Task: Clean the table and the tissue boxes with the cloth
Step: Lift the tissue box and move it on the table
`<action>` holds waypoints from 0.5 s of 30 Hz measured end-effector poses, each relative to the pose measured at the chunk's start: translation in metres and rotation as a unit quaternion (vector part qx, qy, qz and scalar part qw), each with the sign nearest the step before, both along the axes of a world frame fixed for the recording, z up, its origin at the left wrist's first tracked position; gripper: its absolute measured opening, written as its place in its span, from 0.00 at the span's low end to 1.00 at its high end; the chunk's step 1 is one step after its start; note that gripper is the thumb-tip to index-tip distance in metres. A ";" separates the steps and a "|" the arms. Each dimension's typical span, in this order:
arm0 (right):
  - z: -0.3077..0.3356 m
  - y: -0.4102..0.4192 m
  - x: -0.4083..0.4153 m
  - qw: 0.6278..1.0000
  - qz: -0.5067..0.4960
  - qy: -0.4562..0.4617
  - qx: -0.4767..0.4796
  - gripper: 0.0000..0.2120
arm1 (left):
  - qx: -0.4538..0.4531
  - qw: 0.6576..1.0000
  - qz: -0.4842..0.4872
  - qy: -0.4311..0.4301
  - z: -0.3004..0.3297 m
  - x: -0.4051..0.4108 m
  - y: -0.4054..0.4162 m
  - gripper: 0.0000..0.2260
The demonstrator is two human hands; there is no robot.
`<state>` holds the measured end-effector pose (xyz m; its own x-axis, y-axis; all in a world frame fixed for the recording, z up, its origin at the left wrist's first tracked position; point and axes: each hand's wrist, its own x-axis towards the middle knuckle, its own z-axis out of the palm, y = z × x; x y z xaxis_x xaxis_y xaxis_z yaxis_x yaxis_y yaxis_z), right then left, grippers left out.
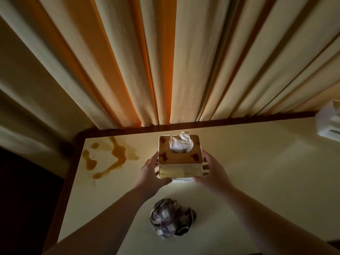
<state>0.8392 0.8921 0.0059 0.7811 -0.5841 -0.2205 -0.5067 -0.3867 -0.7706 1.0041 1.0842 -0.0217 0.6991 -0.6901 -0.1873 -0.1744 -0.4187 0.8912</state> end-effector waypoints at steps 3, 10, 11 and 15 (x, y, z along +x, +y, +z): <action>0.001 0.000 -0.001 1.000 -0.007 0.013 0.026 0.54 | 0.012 1.000 -0.008 -0.010 0.001 0.003 0.001 0.49; 0.005 0.017 -0.017 0.994 -0.064 0.052 -0.074 0.49 | 0.060 0.998 0.017 -0.031 -0.005 -0.004 0.022 0.48; 0.005 0.023 -0.022 0.990 -0.072 0.045 -0.109 0.44 | 0.059 0.997 0.015 -0.045 -0.009 -0.007 0.029 0.43; 0.001 0.055 -0.033 0.980 -0.010 0.010 -0.200 0.24 | 0.073 0.991 -0.031 -0.110 -0.025 -0.016 0.058 0.26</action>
